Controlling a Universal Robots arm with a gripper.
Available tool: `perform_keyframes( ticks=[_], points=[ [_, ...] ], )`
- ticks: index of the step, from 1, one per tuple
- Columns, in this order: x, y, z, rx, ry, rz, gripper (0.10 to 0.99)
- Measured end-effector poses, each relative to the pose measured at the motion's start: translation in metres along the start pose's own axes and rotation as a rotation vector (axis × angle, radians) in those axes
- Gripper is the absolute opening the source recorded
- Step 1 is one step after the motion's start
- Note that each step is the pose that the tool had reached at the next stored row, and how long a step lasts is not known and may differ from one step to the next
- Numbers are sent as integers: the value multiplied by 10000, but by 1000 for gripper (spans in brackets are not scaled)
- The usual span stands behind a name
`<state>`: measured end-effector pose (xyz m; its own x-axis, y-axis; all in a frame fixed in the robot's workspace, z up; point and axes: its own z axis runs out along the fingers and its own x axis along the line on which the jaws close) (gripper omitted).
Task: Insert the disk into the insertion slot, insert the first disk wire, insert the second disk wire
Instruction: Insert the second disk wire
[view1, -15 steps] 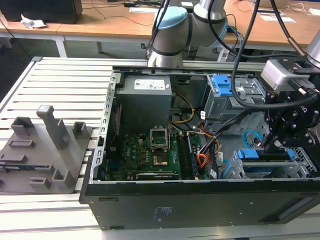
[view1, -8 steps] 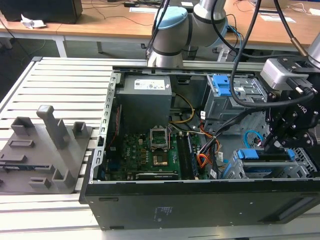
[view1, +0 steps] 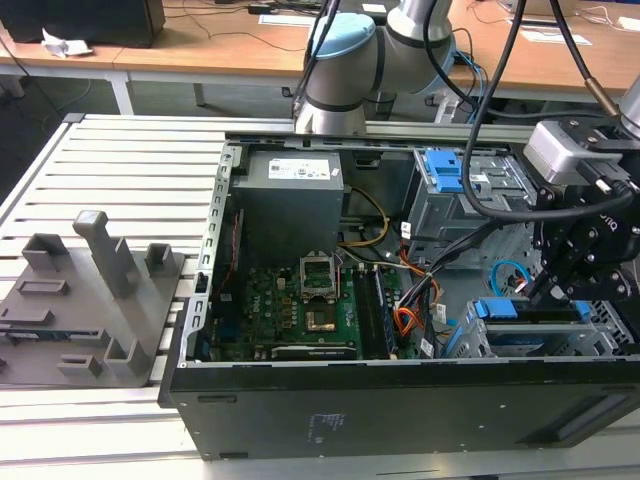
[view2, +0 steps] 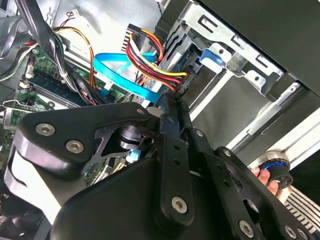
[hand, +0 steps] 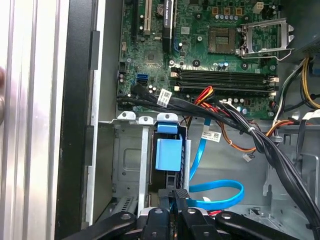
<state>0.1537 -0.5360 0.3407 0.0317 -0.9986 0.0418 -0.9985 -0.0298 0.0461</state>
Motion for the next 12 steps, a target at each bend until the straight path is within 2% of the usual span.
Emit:
perform_keyframes(
  ticks=[6, 7, 11, 12],
  points=[
    [-1, -3, 15, 1, -1, -1, 173],
    [0, -1, -19, 1, -2, -1, 235],
    [-8, 10, -273, 0, 9, -1, 235],
    [-11, 12, -314, 0, 11, -1, 220]
  ],
)
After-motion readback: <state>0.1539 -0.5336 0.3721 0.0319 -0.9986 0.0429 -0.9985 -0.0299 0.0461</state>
